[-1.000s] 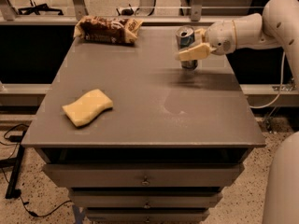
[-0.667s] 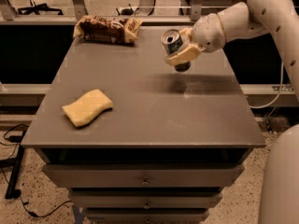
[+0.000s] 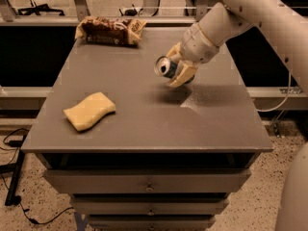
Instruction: Knock redbull can over
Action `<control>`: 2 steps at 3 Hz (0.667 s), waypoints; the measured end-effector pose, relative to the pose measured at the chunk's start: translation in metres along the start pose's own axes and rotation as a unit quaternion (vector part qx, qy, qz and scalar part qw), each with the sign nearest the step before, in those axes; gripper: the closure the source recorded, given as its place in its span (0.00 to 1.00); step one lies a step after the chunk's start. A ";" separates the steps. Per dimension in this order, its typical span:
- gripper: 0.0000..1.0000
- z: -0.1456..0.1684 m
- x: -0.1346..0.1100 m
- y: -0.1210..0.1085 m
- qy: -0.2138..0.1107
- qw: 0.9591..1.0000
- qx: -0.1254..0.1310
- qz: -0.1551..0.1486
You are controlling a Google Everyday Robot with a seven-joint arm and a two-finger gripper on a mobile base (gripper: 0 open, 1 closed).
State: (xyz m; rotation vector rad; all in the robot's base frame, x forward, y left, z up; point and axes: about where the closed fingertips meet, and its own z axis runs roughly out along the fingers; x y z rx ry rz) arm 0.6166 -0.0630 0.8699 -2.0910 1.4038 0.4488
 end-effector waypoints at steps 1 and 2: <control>0.58 0.012 0.006 0.013 0.058 0.998 -0.026 -0.026; 0.35 0.016 0.006 0.021 0.085 0.995 -0.046 -0.035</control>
Offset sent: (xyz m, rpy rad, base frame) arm -0.0262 -0.0034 -0.0226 -0.2753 -0.0159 0.0834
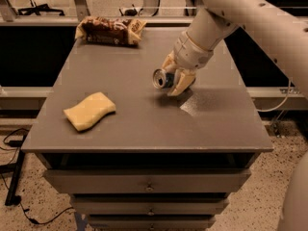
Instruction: Knock redbull can over
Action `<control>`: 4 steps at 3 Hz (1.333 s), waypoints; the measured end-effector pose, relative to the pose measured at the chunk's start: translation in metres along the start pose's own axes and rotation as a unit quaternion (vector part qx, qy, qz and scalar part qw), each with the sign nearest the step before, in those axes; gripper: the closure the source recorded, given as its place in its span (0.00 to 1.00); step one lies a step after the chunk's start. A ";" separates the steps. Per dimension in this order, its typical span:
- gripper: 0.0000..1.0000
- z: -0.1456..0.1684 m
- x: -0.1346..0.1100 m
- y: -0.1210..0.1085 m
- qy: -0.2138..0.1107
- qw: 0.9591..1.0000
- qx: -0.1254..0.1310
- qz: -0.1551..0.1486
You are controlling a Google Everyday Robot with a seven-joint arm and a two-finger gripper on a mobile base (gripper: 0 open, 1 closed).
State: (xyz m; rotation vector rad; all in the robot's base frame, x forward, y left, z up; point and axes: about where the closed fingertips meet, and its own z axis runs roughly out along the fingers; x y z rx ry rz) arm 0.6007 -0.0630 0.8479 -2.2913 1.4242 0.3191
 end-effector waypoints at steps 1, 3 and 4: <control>0.12 -0.004 -0.007 0.001 -0.012 1.000 -0.016 0.012; 0.00 -0.025 0.000 0.002 -0.091 0.992 -0.025 0.085; 0.00 -0.053 0.017 -0.004 -0.186 0.973 0.007 0.139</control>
Offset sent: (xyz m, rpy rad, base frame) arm -0.0119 -0.0060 0.0288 0.1017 0.2031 -0.0608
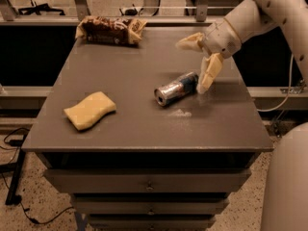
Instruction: Knock redbull can over
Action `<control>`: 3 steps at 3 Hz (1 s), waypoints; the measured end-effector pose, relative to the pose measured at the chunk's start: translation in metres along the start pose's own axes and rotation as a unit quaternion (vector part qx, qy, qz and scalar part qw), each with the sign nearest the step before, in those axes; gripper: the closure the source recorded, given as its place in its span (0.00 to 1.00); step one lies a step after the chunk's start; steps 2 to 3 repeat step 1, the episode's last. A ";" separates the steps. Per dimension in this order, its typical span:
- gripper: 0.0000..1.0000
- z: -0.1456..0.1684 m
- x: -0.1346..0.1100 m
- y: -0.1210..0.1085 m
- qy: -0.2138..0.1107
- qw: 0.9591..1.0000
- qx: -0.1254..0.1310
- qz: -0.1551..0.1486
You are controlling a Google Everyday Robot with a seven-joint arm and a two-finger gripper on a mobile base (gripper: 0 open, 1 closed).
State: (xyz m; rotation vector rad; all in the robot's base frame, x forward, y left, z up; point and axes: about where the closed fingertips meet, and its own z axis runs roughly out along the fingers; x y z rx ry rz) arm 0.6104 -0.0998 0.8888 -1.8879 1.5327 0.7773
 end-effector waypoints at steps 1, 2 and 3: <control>0.00 -0.049 -0.011 -0.005 -0.083 0.995 0.054 0.033; 0.00 -0.049 -0.011 -0.005 -0.083 0.995 0.054 0.033; 0.00 -0.049 -0.011 -0.005 -0.083 0.995 0.054 0.033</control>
Offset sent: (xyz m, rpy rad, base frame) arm 0.0000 0.0000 0.0000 0.0000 0.0000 0.0000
